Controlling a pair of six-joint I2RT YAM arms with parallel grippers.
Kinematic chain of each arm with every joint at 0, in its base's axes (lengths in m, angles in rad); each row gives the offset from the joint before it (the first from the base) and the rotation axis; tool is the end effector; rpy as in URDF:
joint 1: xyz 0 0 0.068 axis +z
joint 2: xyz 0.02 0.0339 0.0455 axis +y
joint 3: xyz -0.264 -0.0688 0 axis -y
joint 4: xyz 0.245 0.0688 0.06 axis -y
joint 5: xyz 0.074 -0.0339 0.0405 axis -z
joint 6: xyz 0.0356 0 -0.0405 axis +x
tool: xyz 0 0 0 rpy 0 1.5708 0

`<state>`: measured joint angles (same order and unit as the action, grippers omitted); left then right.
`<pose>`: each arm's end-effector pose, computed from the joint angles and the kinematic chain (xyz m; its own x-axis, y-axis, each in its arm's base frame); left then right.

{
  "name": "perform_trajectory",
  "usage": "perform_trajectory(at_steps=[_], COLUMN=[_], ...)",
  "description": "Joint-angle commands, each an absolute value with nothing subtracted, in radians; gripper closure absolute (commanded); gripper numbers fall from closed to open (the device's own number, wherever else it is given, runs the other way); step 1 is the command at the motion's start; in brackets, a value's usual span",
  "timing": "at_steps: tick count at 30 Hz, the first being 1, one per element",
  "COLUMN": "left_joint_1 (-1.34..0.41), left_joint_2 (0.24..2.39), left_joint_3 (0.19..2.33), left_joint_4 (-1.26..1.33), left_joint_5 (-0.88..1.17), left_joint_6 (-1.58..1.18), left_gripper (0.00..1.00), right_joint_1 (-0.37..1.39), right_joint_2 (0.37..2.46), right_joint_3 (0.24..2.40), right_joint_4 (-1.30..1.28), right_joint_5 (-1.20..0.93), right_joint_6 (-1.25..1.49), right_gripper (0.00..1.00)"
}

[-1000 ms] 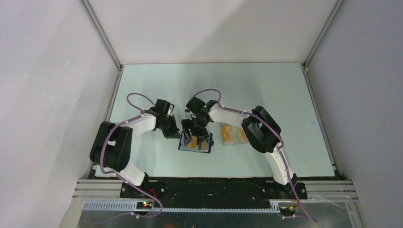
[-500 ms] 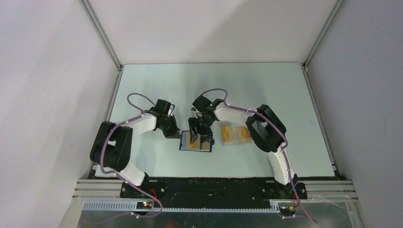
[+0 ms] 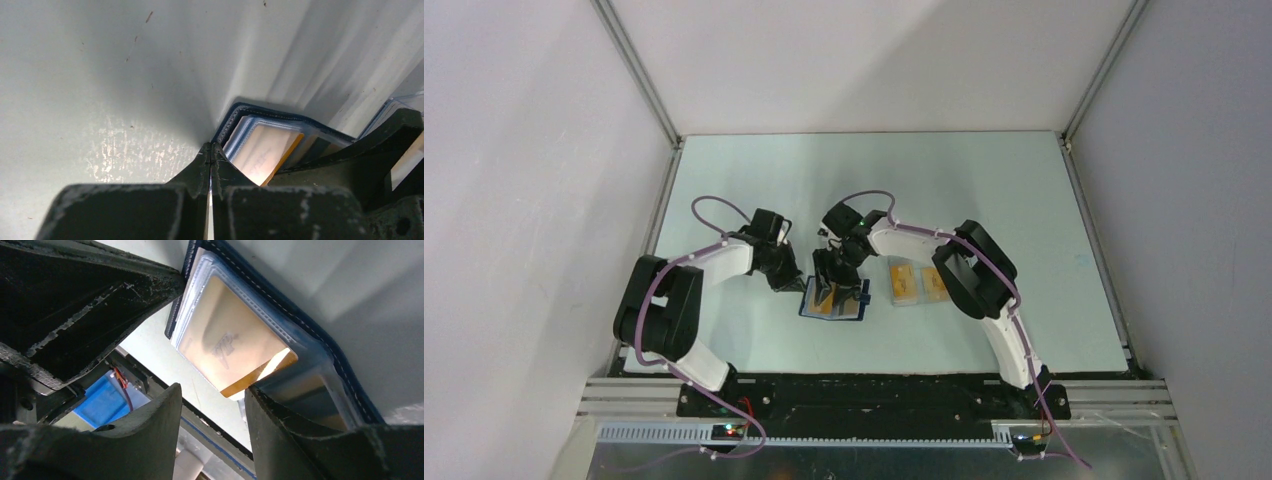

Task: Put the credit cards into the card holder
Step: Insert the credit card into the card holder.

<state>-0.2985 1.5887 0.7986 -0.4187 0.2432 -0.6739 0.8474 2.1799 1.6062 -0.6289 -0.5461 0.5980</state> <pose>0.2634 -0.0900 0.1441 -0.9274 -0.3483 -0.1362 -0.2711 0.8769 -0.3970 0.2820 0.3473 0.1500 -0.9407 -0.3384 -0.0247 -0.2840 0.7454 0.6031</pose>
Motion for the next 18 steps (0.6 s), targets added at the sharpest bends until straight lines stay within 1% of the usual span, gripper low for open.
perform_trajectory(at_steps=[1,5,9,11,12,15,16,17,18], left_joint_1=[-0.312,-0.311,-0.313,-0.312,-0.313,-0.311,-0.311,-0.310,-0.310], left_joint_2=[1.614,1.589,1.535,1.504,1.488,1.450,1.445,1.432,1.426], left_joint_3=[0.785,0.776,0.767,0.770,0.773,0.777,0.780,0.780,0.781], left_joint_4=[-0.431,-0.433,-0.440,-0.460,-0.466,-0.487,-0.490,-0.493,-0.494], left_joint_5=[0.195,0.184,0.140,0.116,0.102,0.086,0.087,0.088,0.094], left_joint_6=[-0.676,-0.680,-0.688,-0.689,-0.688,-0.684,-0.682,-0.680,-0.680], left_gripper=[1.00,1.00,1.00,0.97,0.92,0.84,0.77,0.74,0.68], right_joint_1=[0.863,0.863,0.860,0.857,0.857,0.857,0.855,0.856,0.856], right_joint_2=[2.193,2.203,2.177,2.162,2.160,2.141,2.136,2.124,2.112], right_joint_3=[1.659,1.685,1.691,1.695,1.701,1.706,1.702,1.698,1.690], right_joint_4=[-0.518,-0.550,-0.631,-0.693,-0.710,-0.780,-0.788,-0.794,-0.795], right_joint_5=[-0.637,-0.626,-0.542,-0.493,-0.459,-0.401,-0.394,-0.389,-0.389], right_joint_6=[0.649,0.634,0.583,0.555,0.533,0.502,0.493,0.491,0.486], right_gripper=[0.47,0.47,0.44,0.41,0.39,0.36,0.35,0.35,0.35])
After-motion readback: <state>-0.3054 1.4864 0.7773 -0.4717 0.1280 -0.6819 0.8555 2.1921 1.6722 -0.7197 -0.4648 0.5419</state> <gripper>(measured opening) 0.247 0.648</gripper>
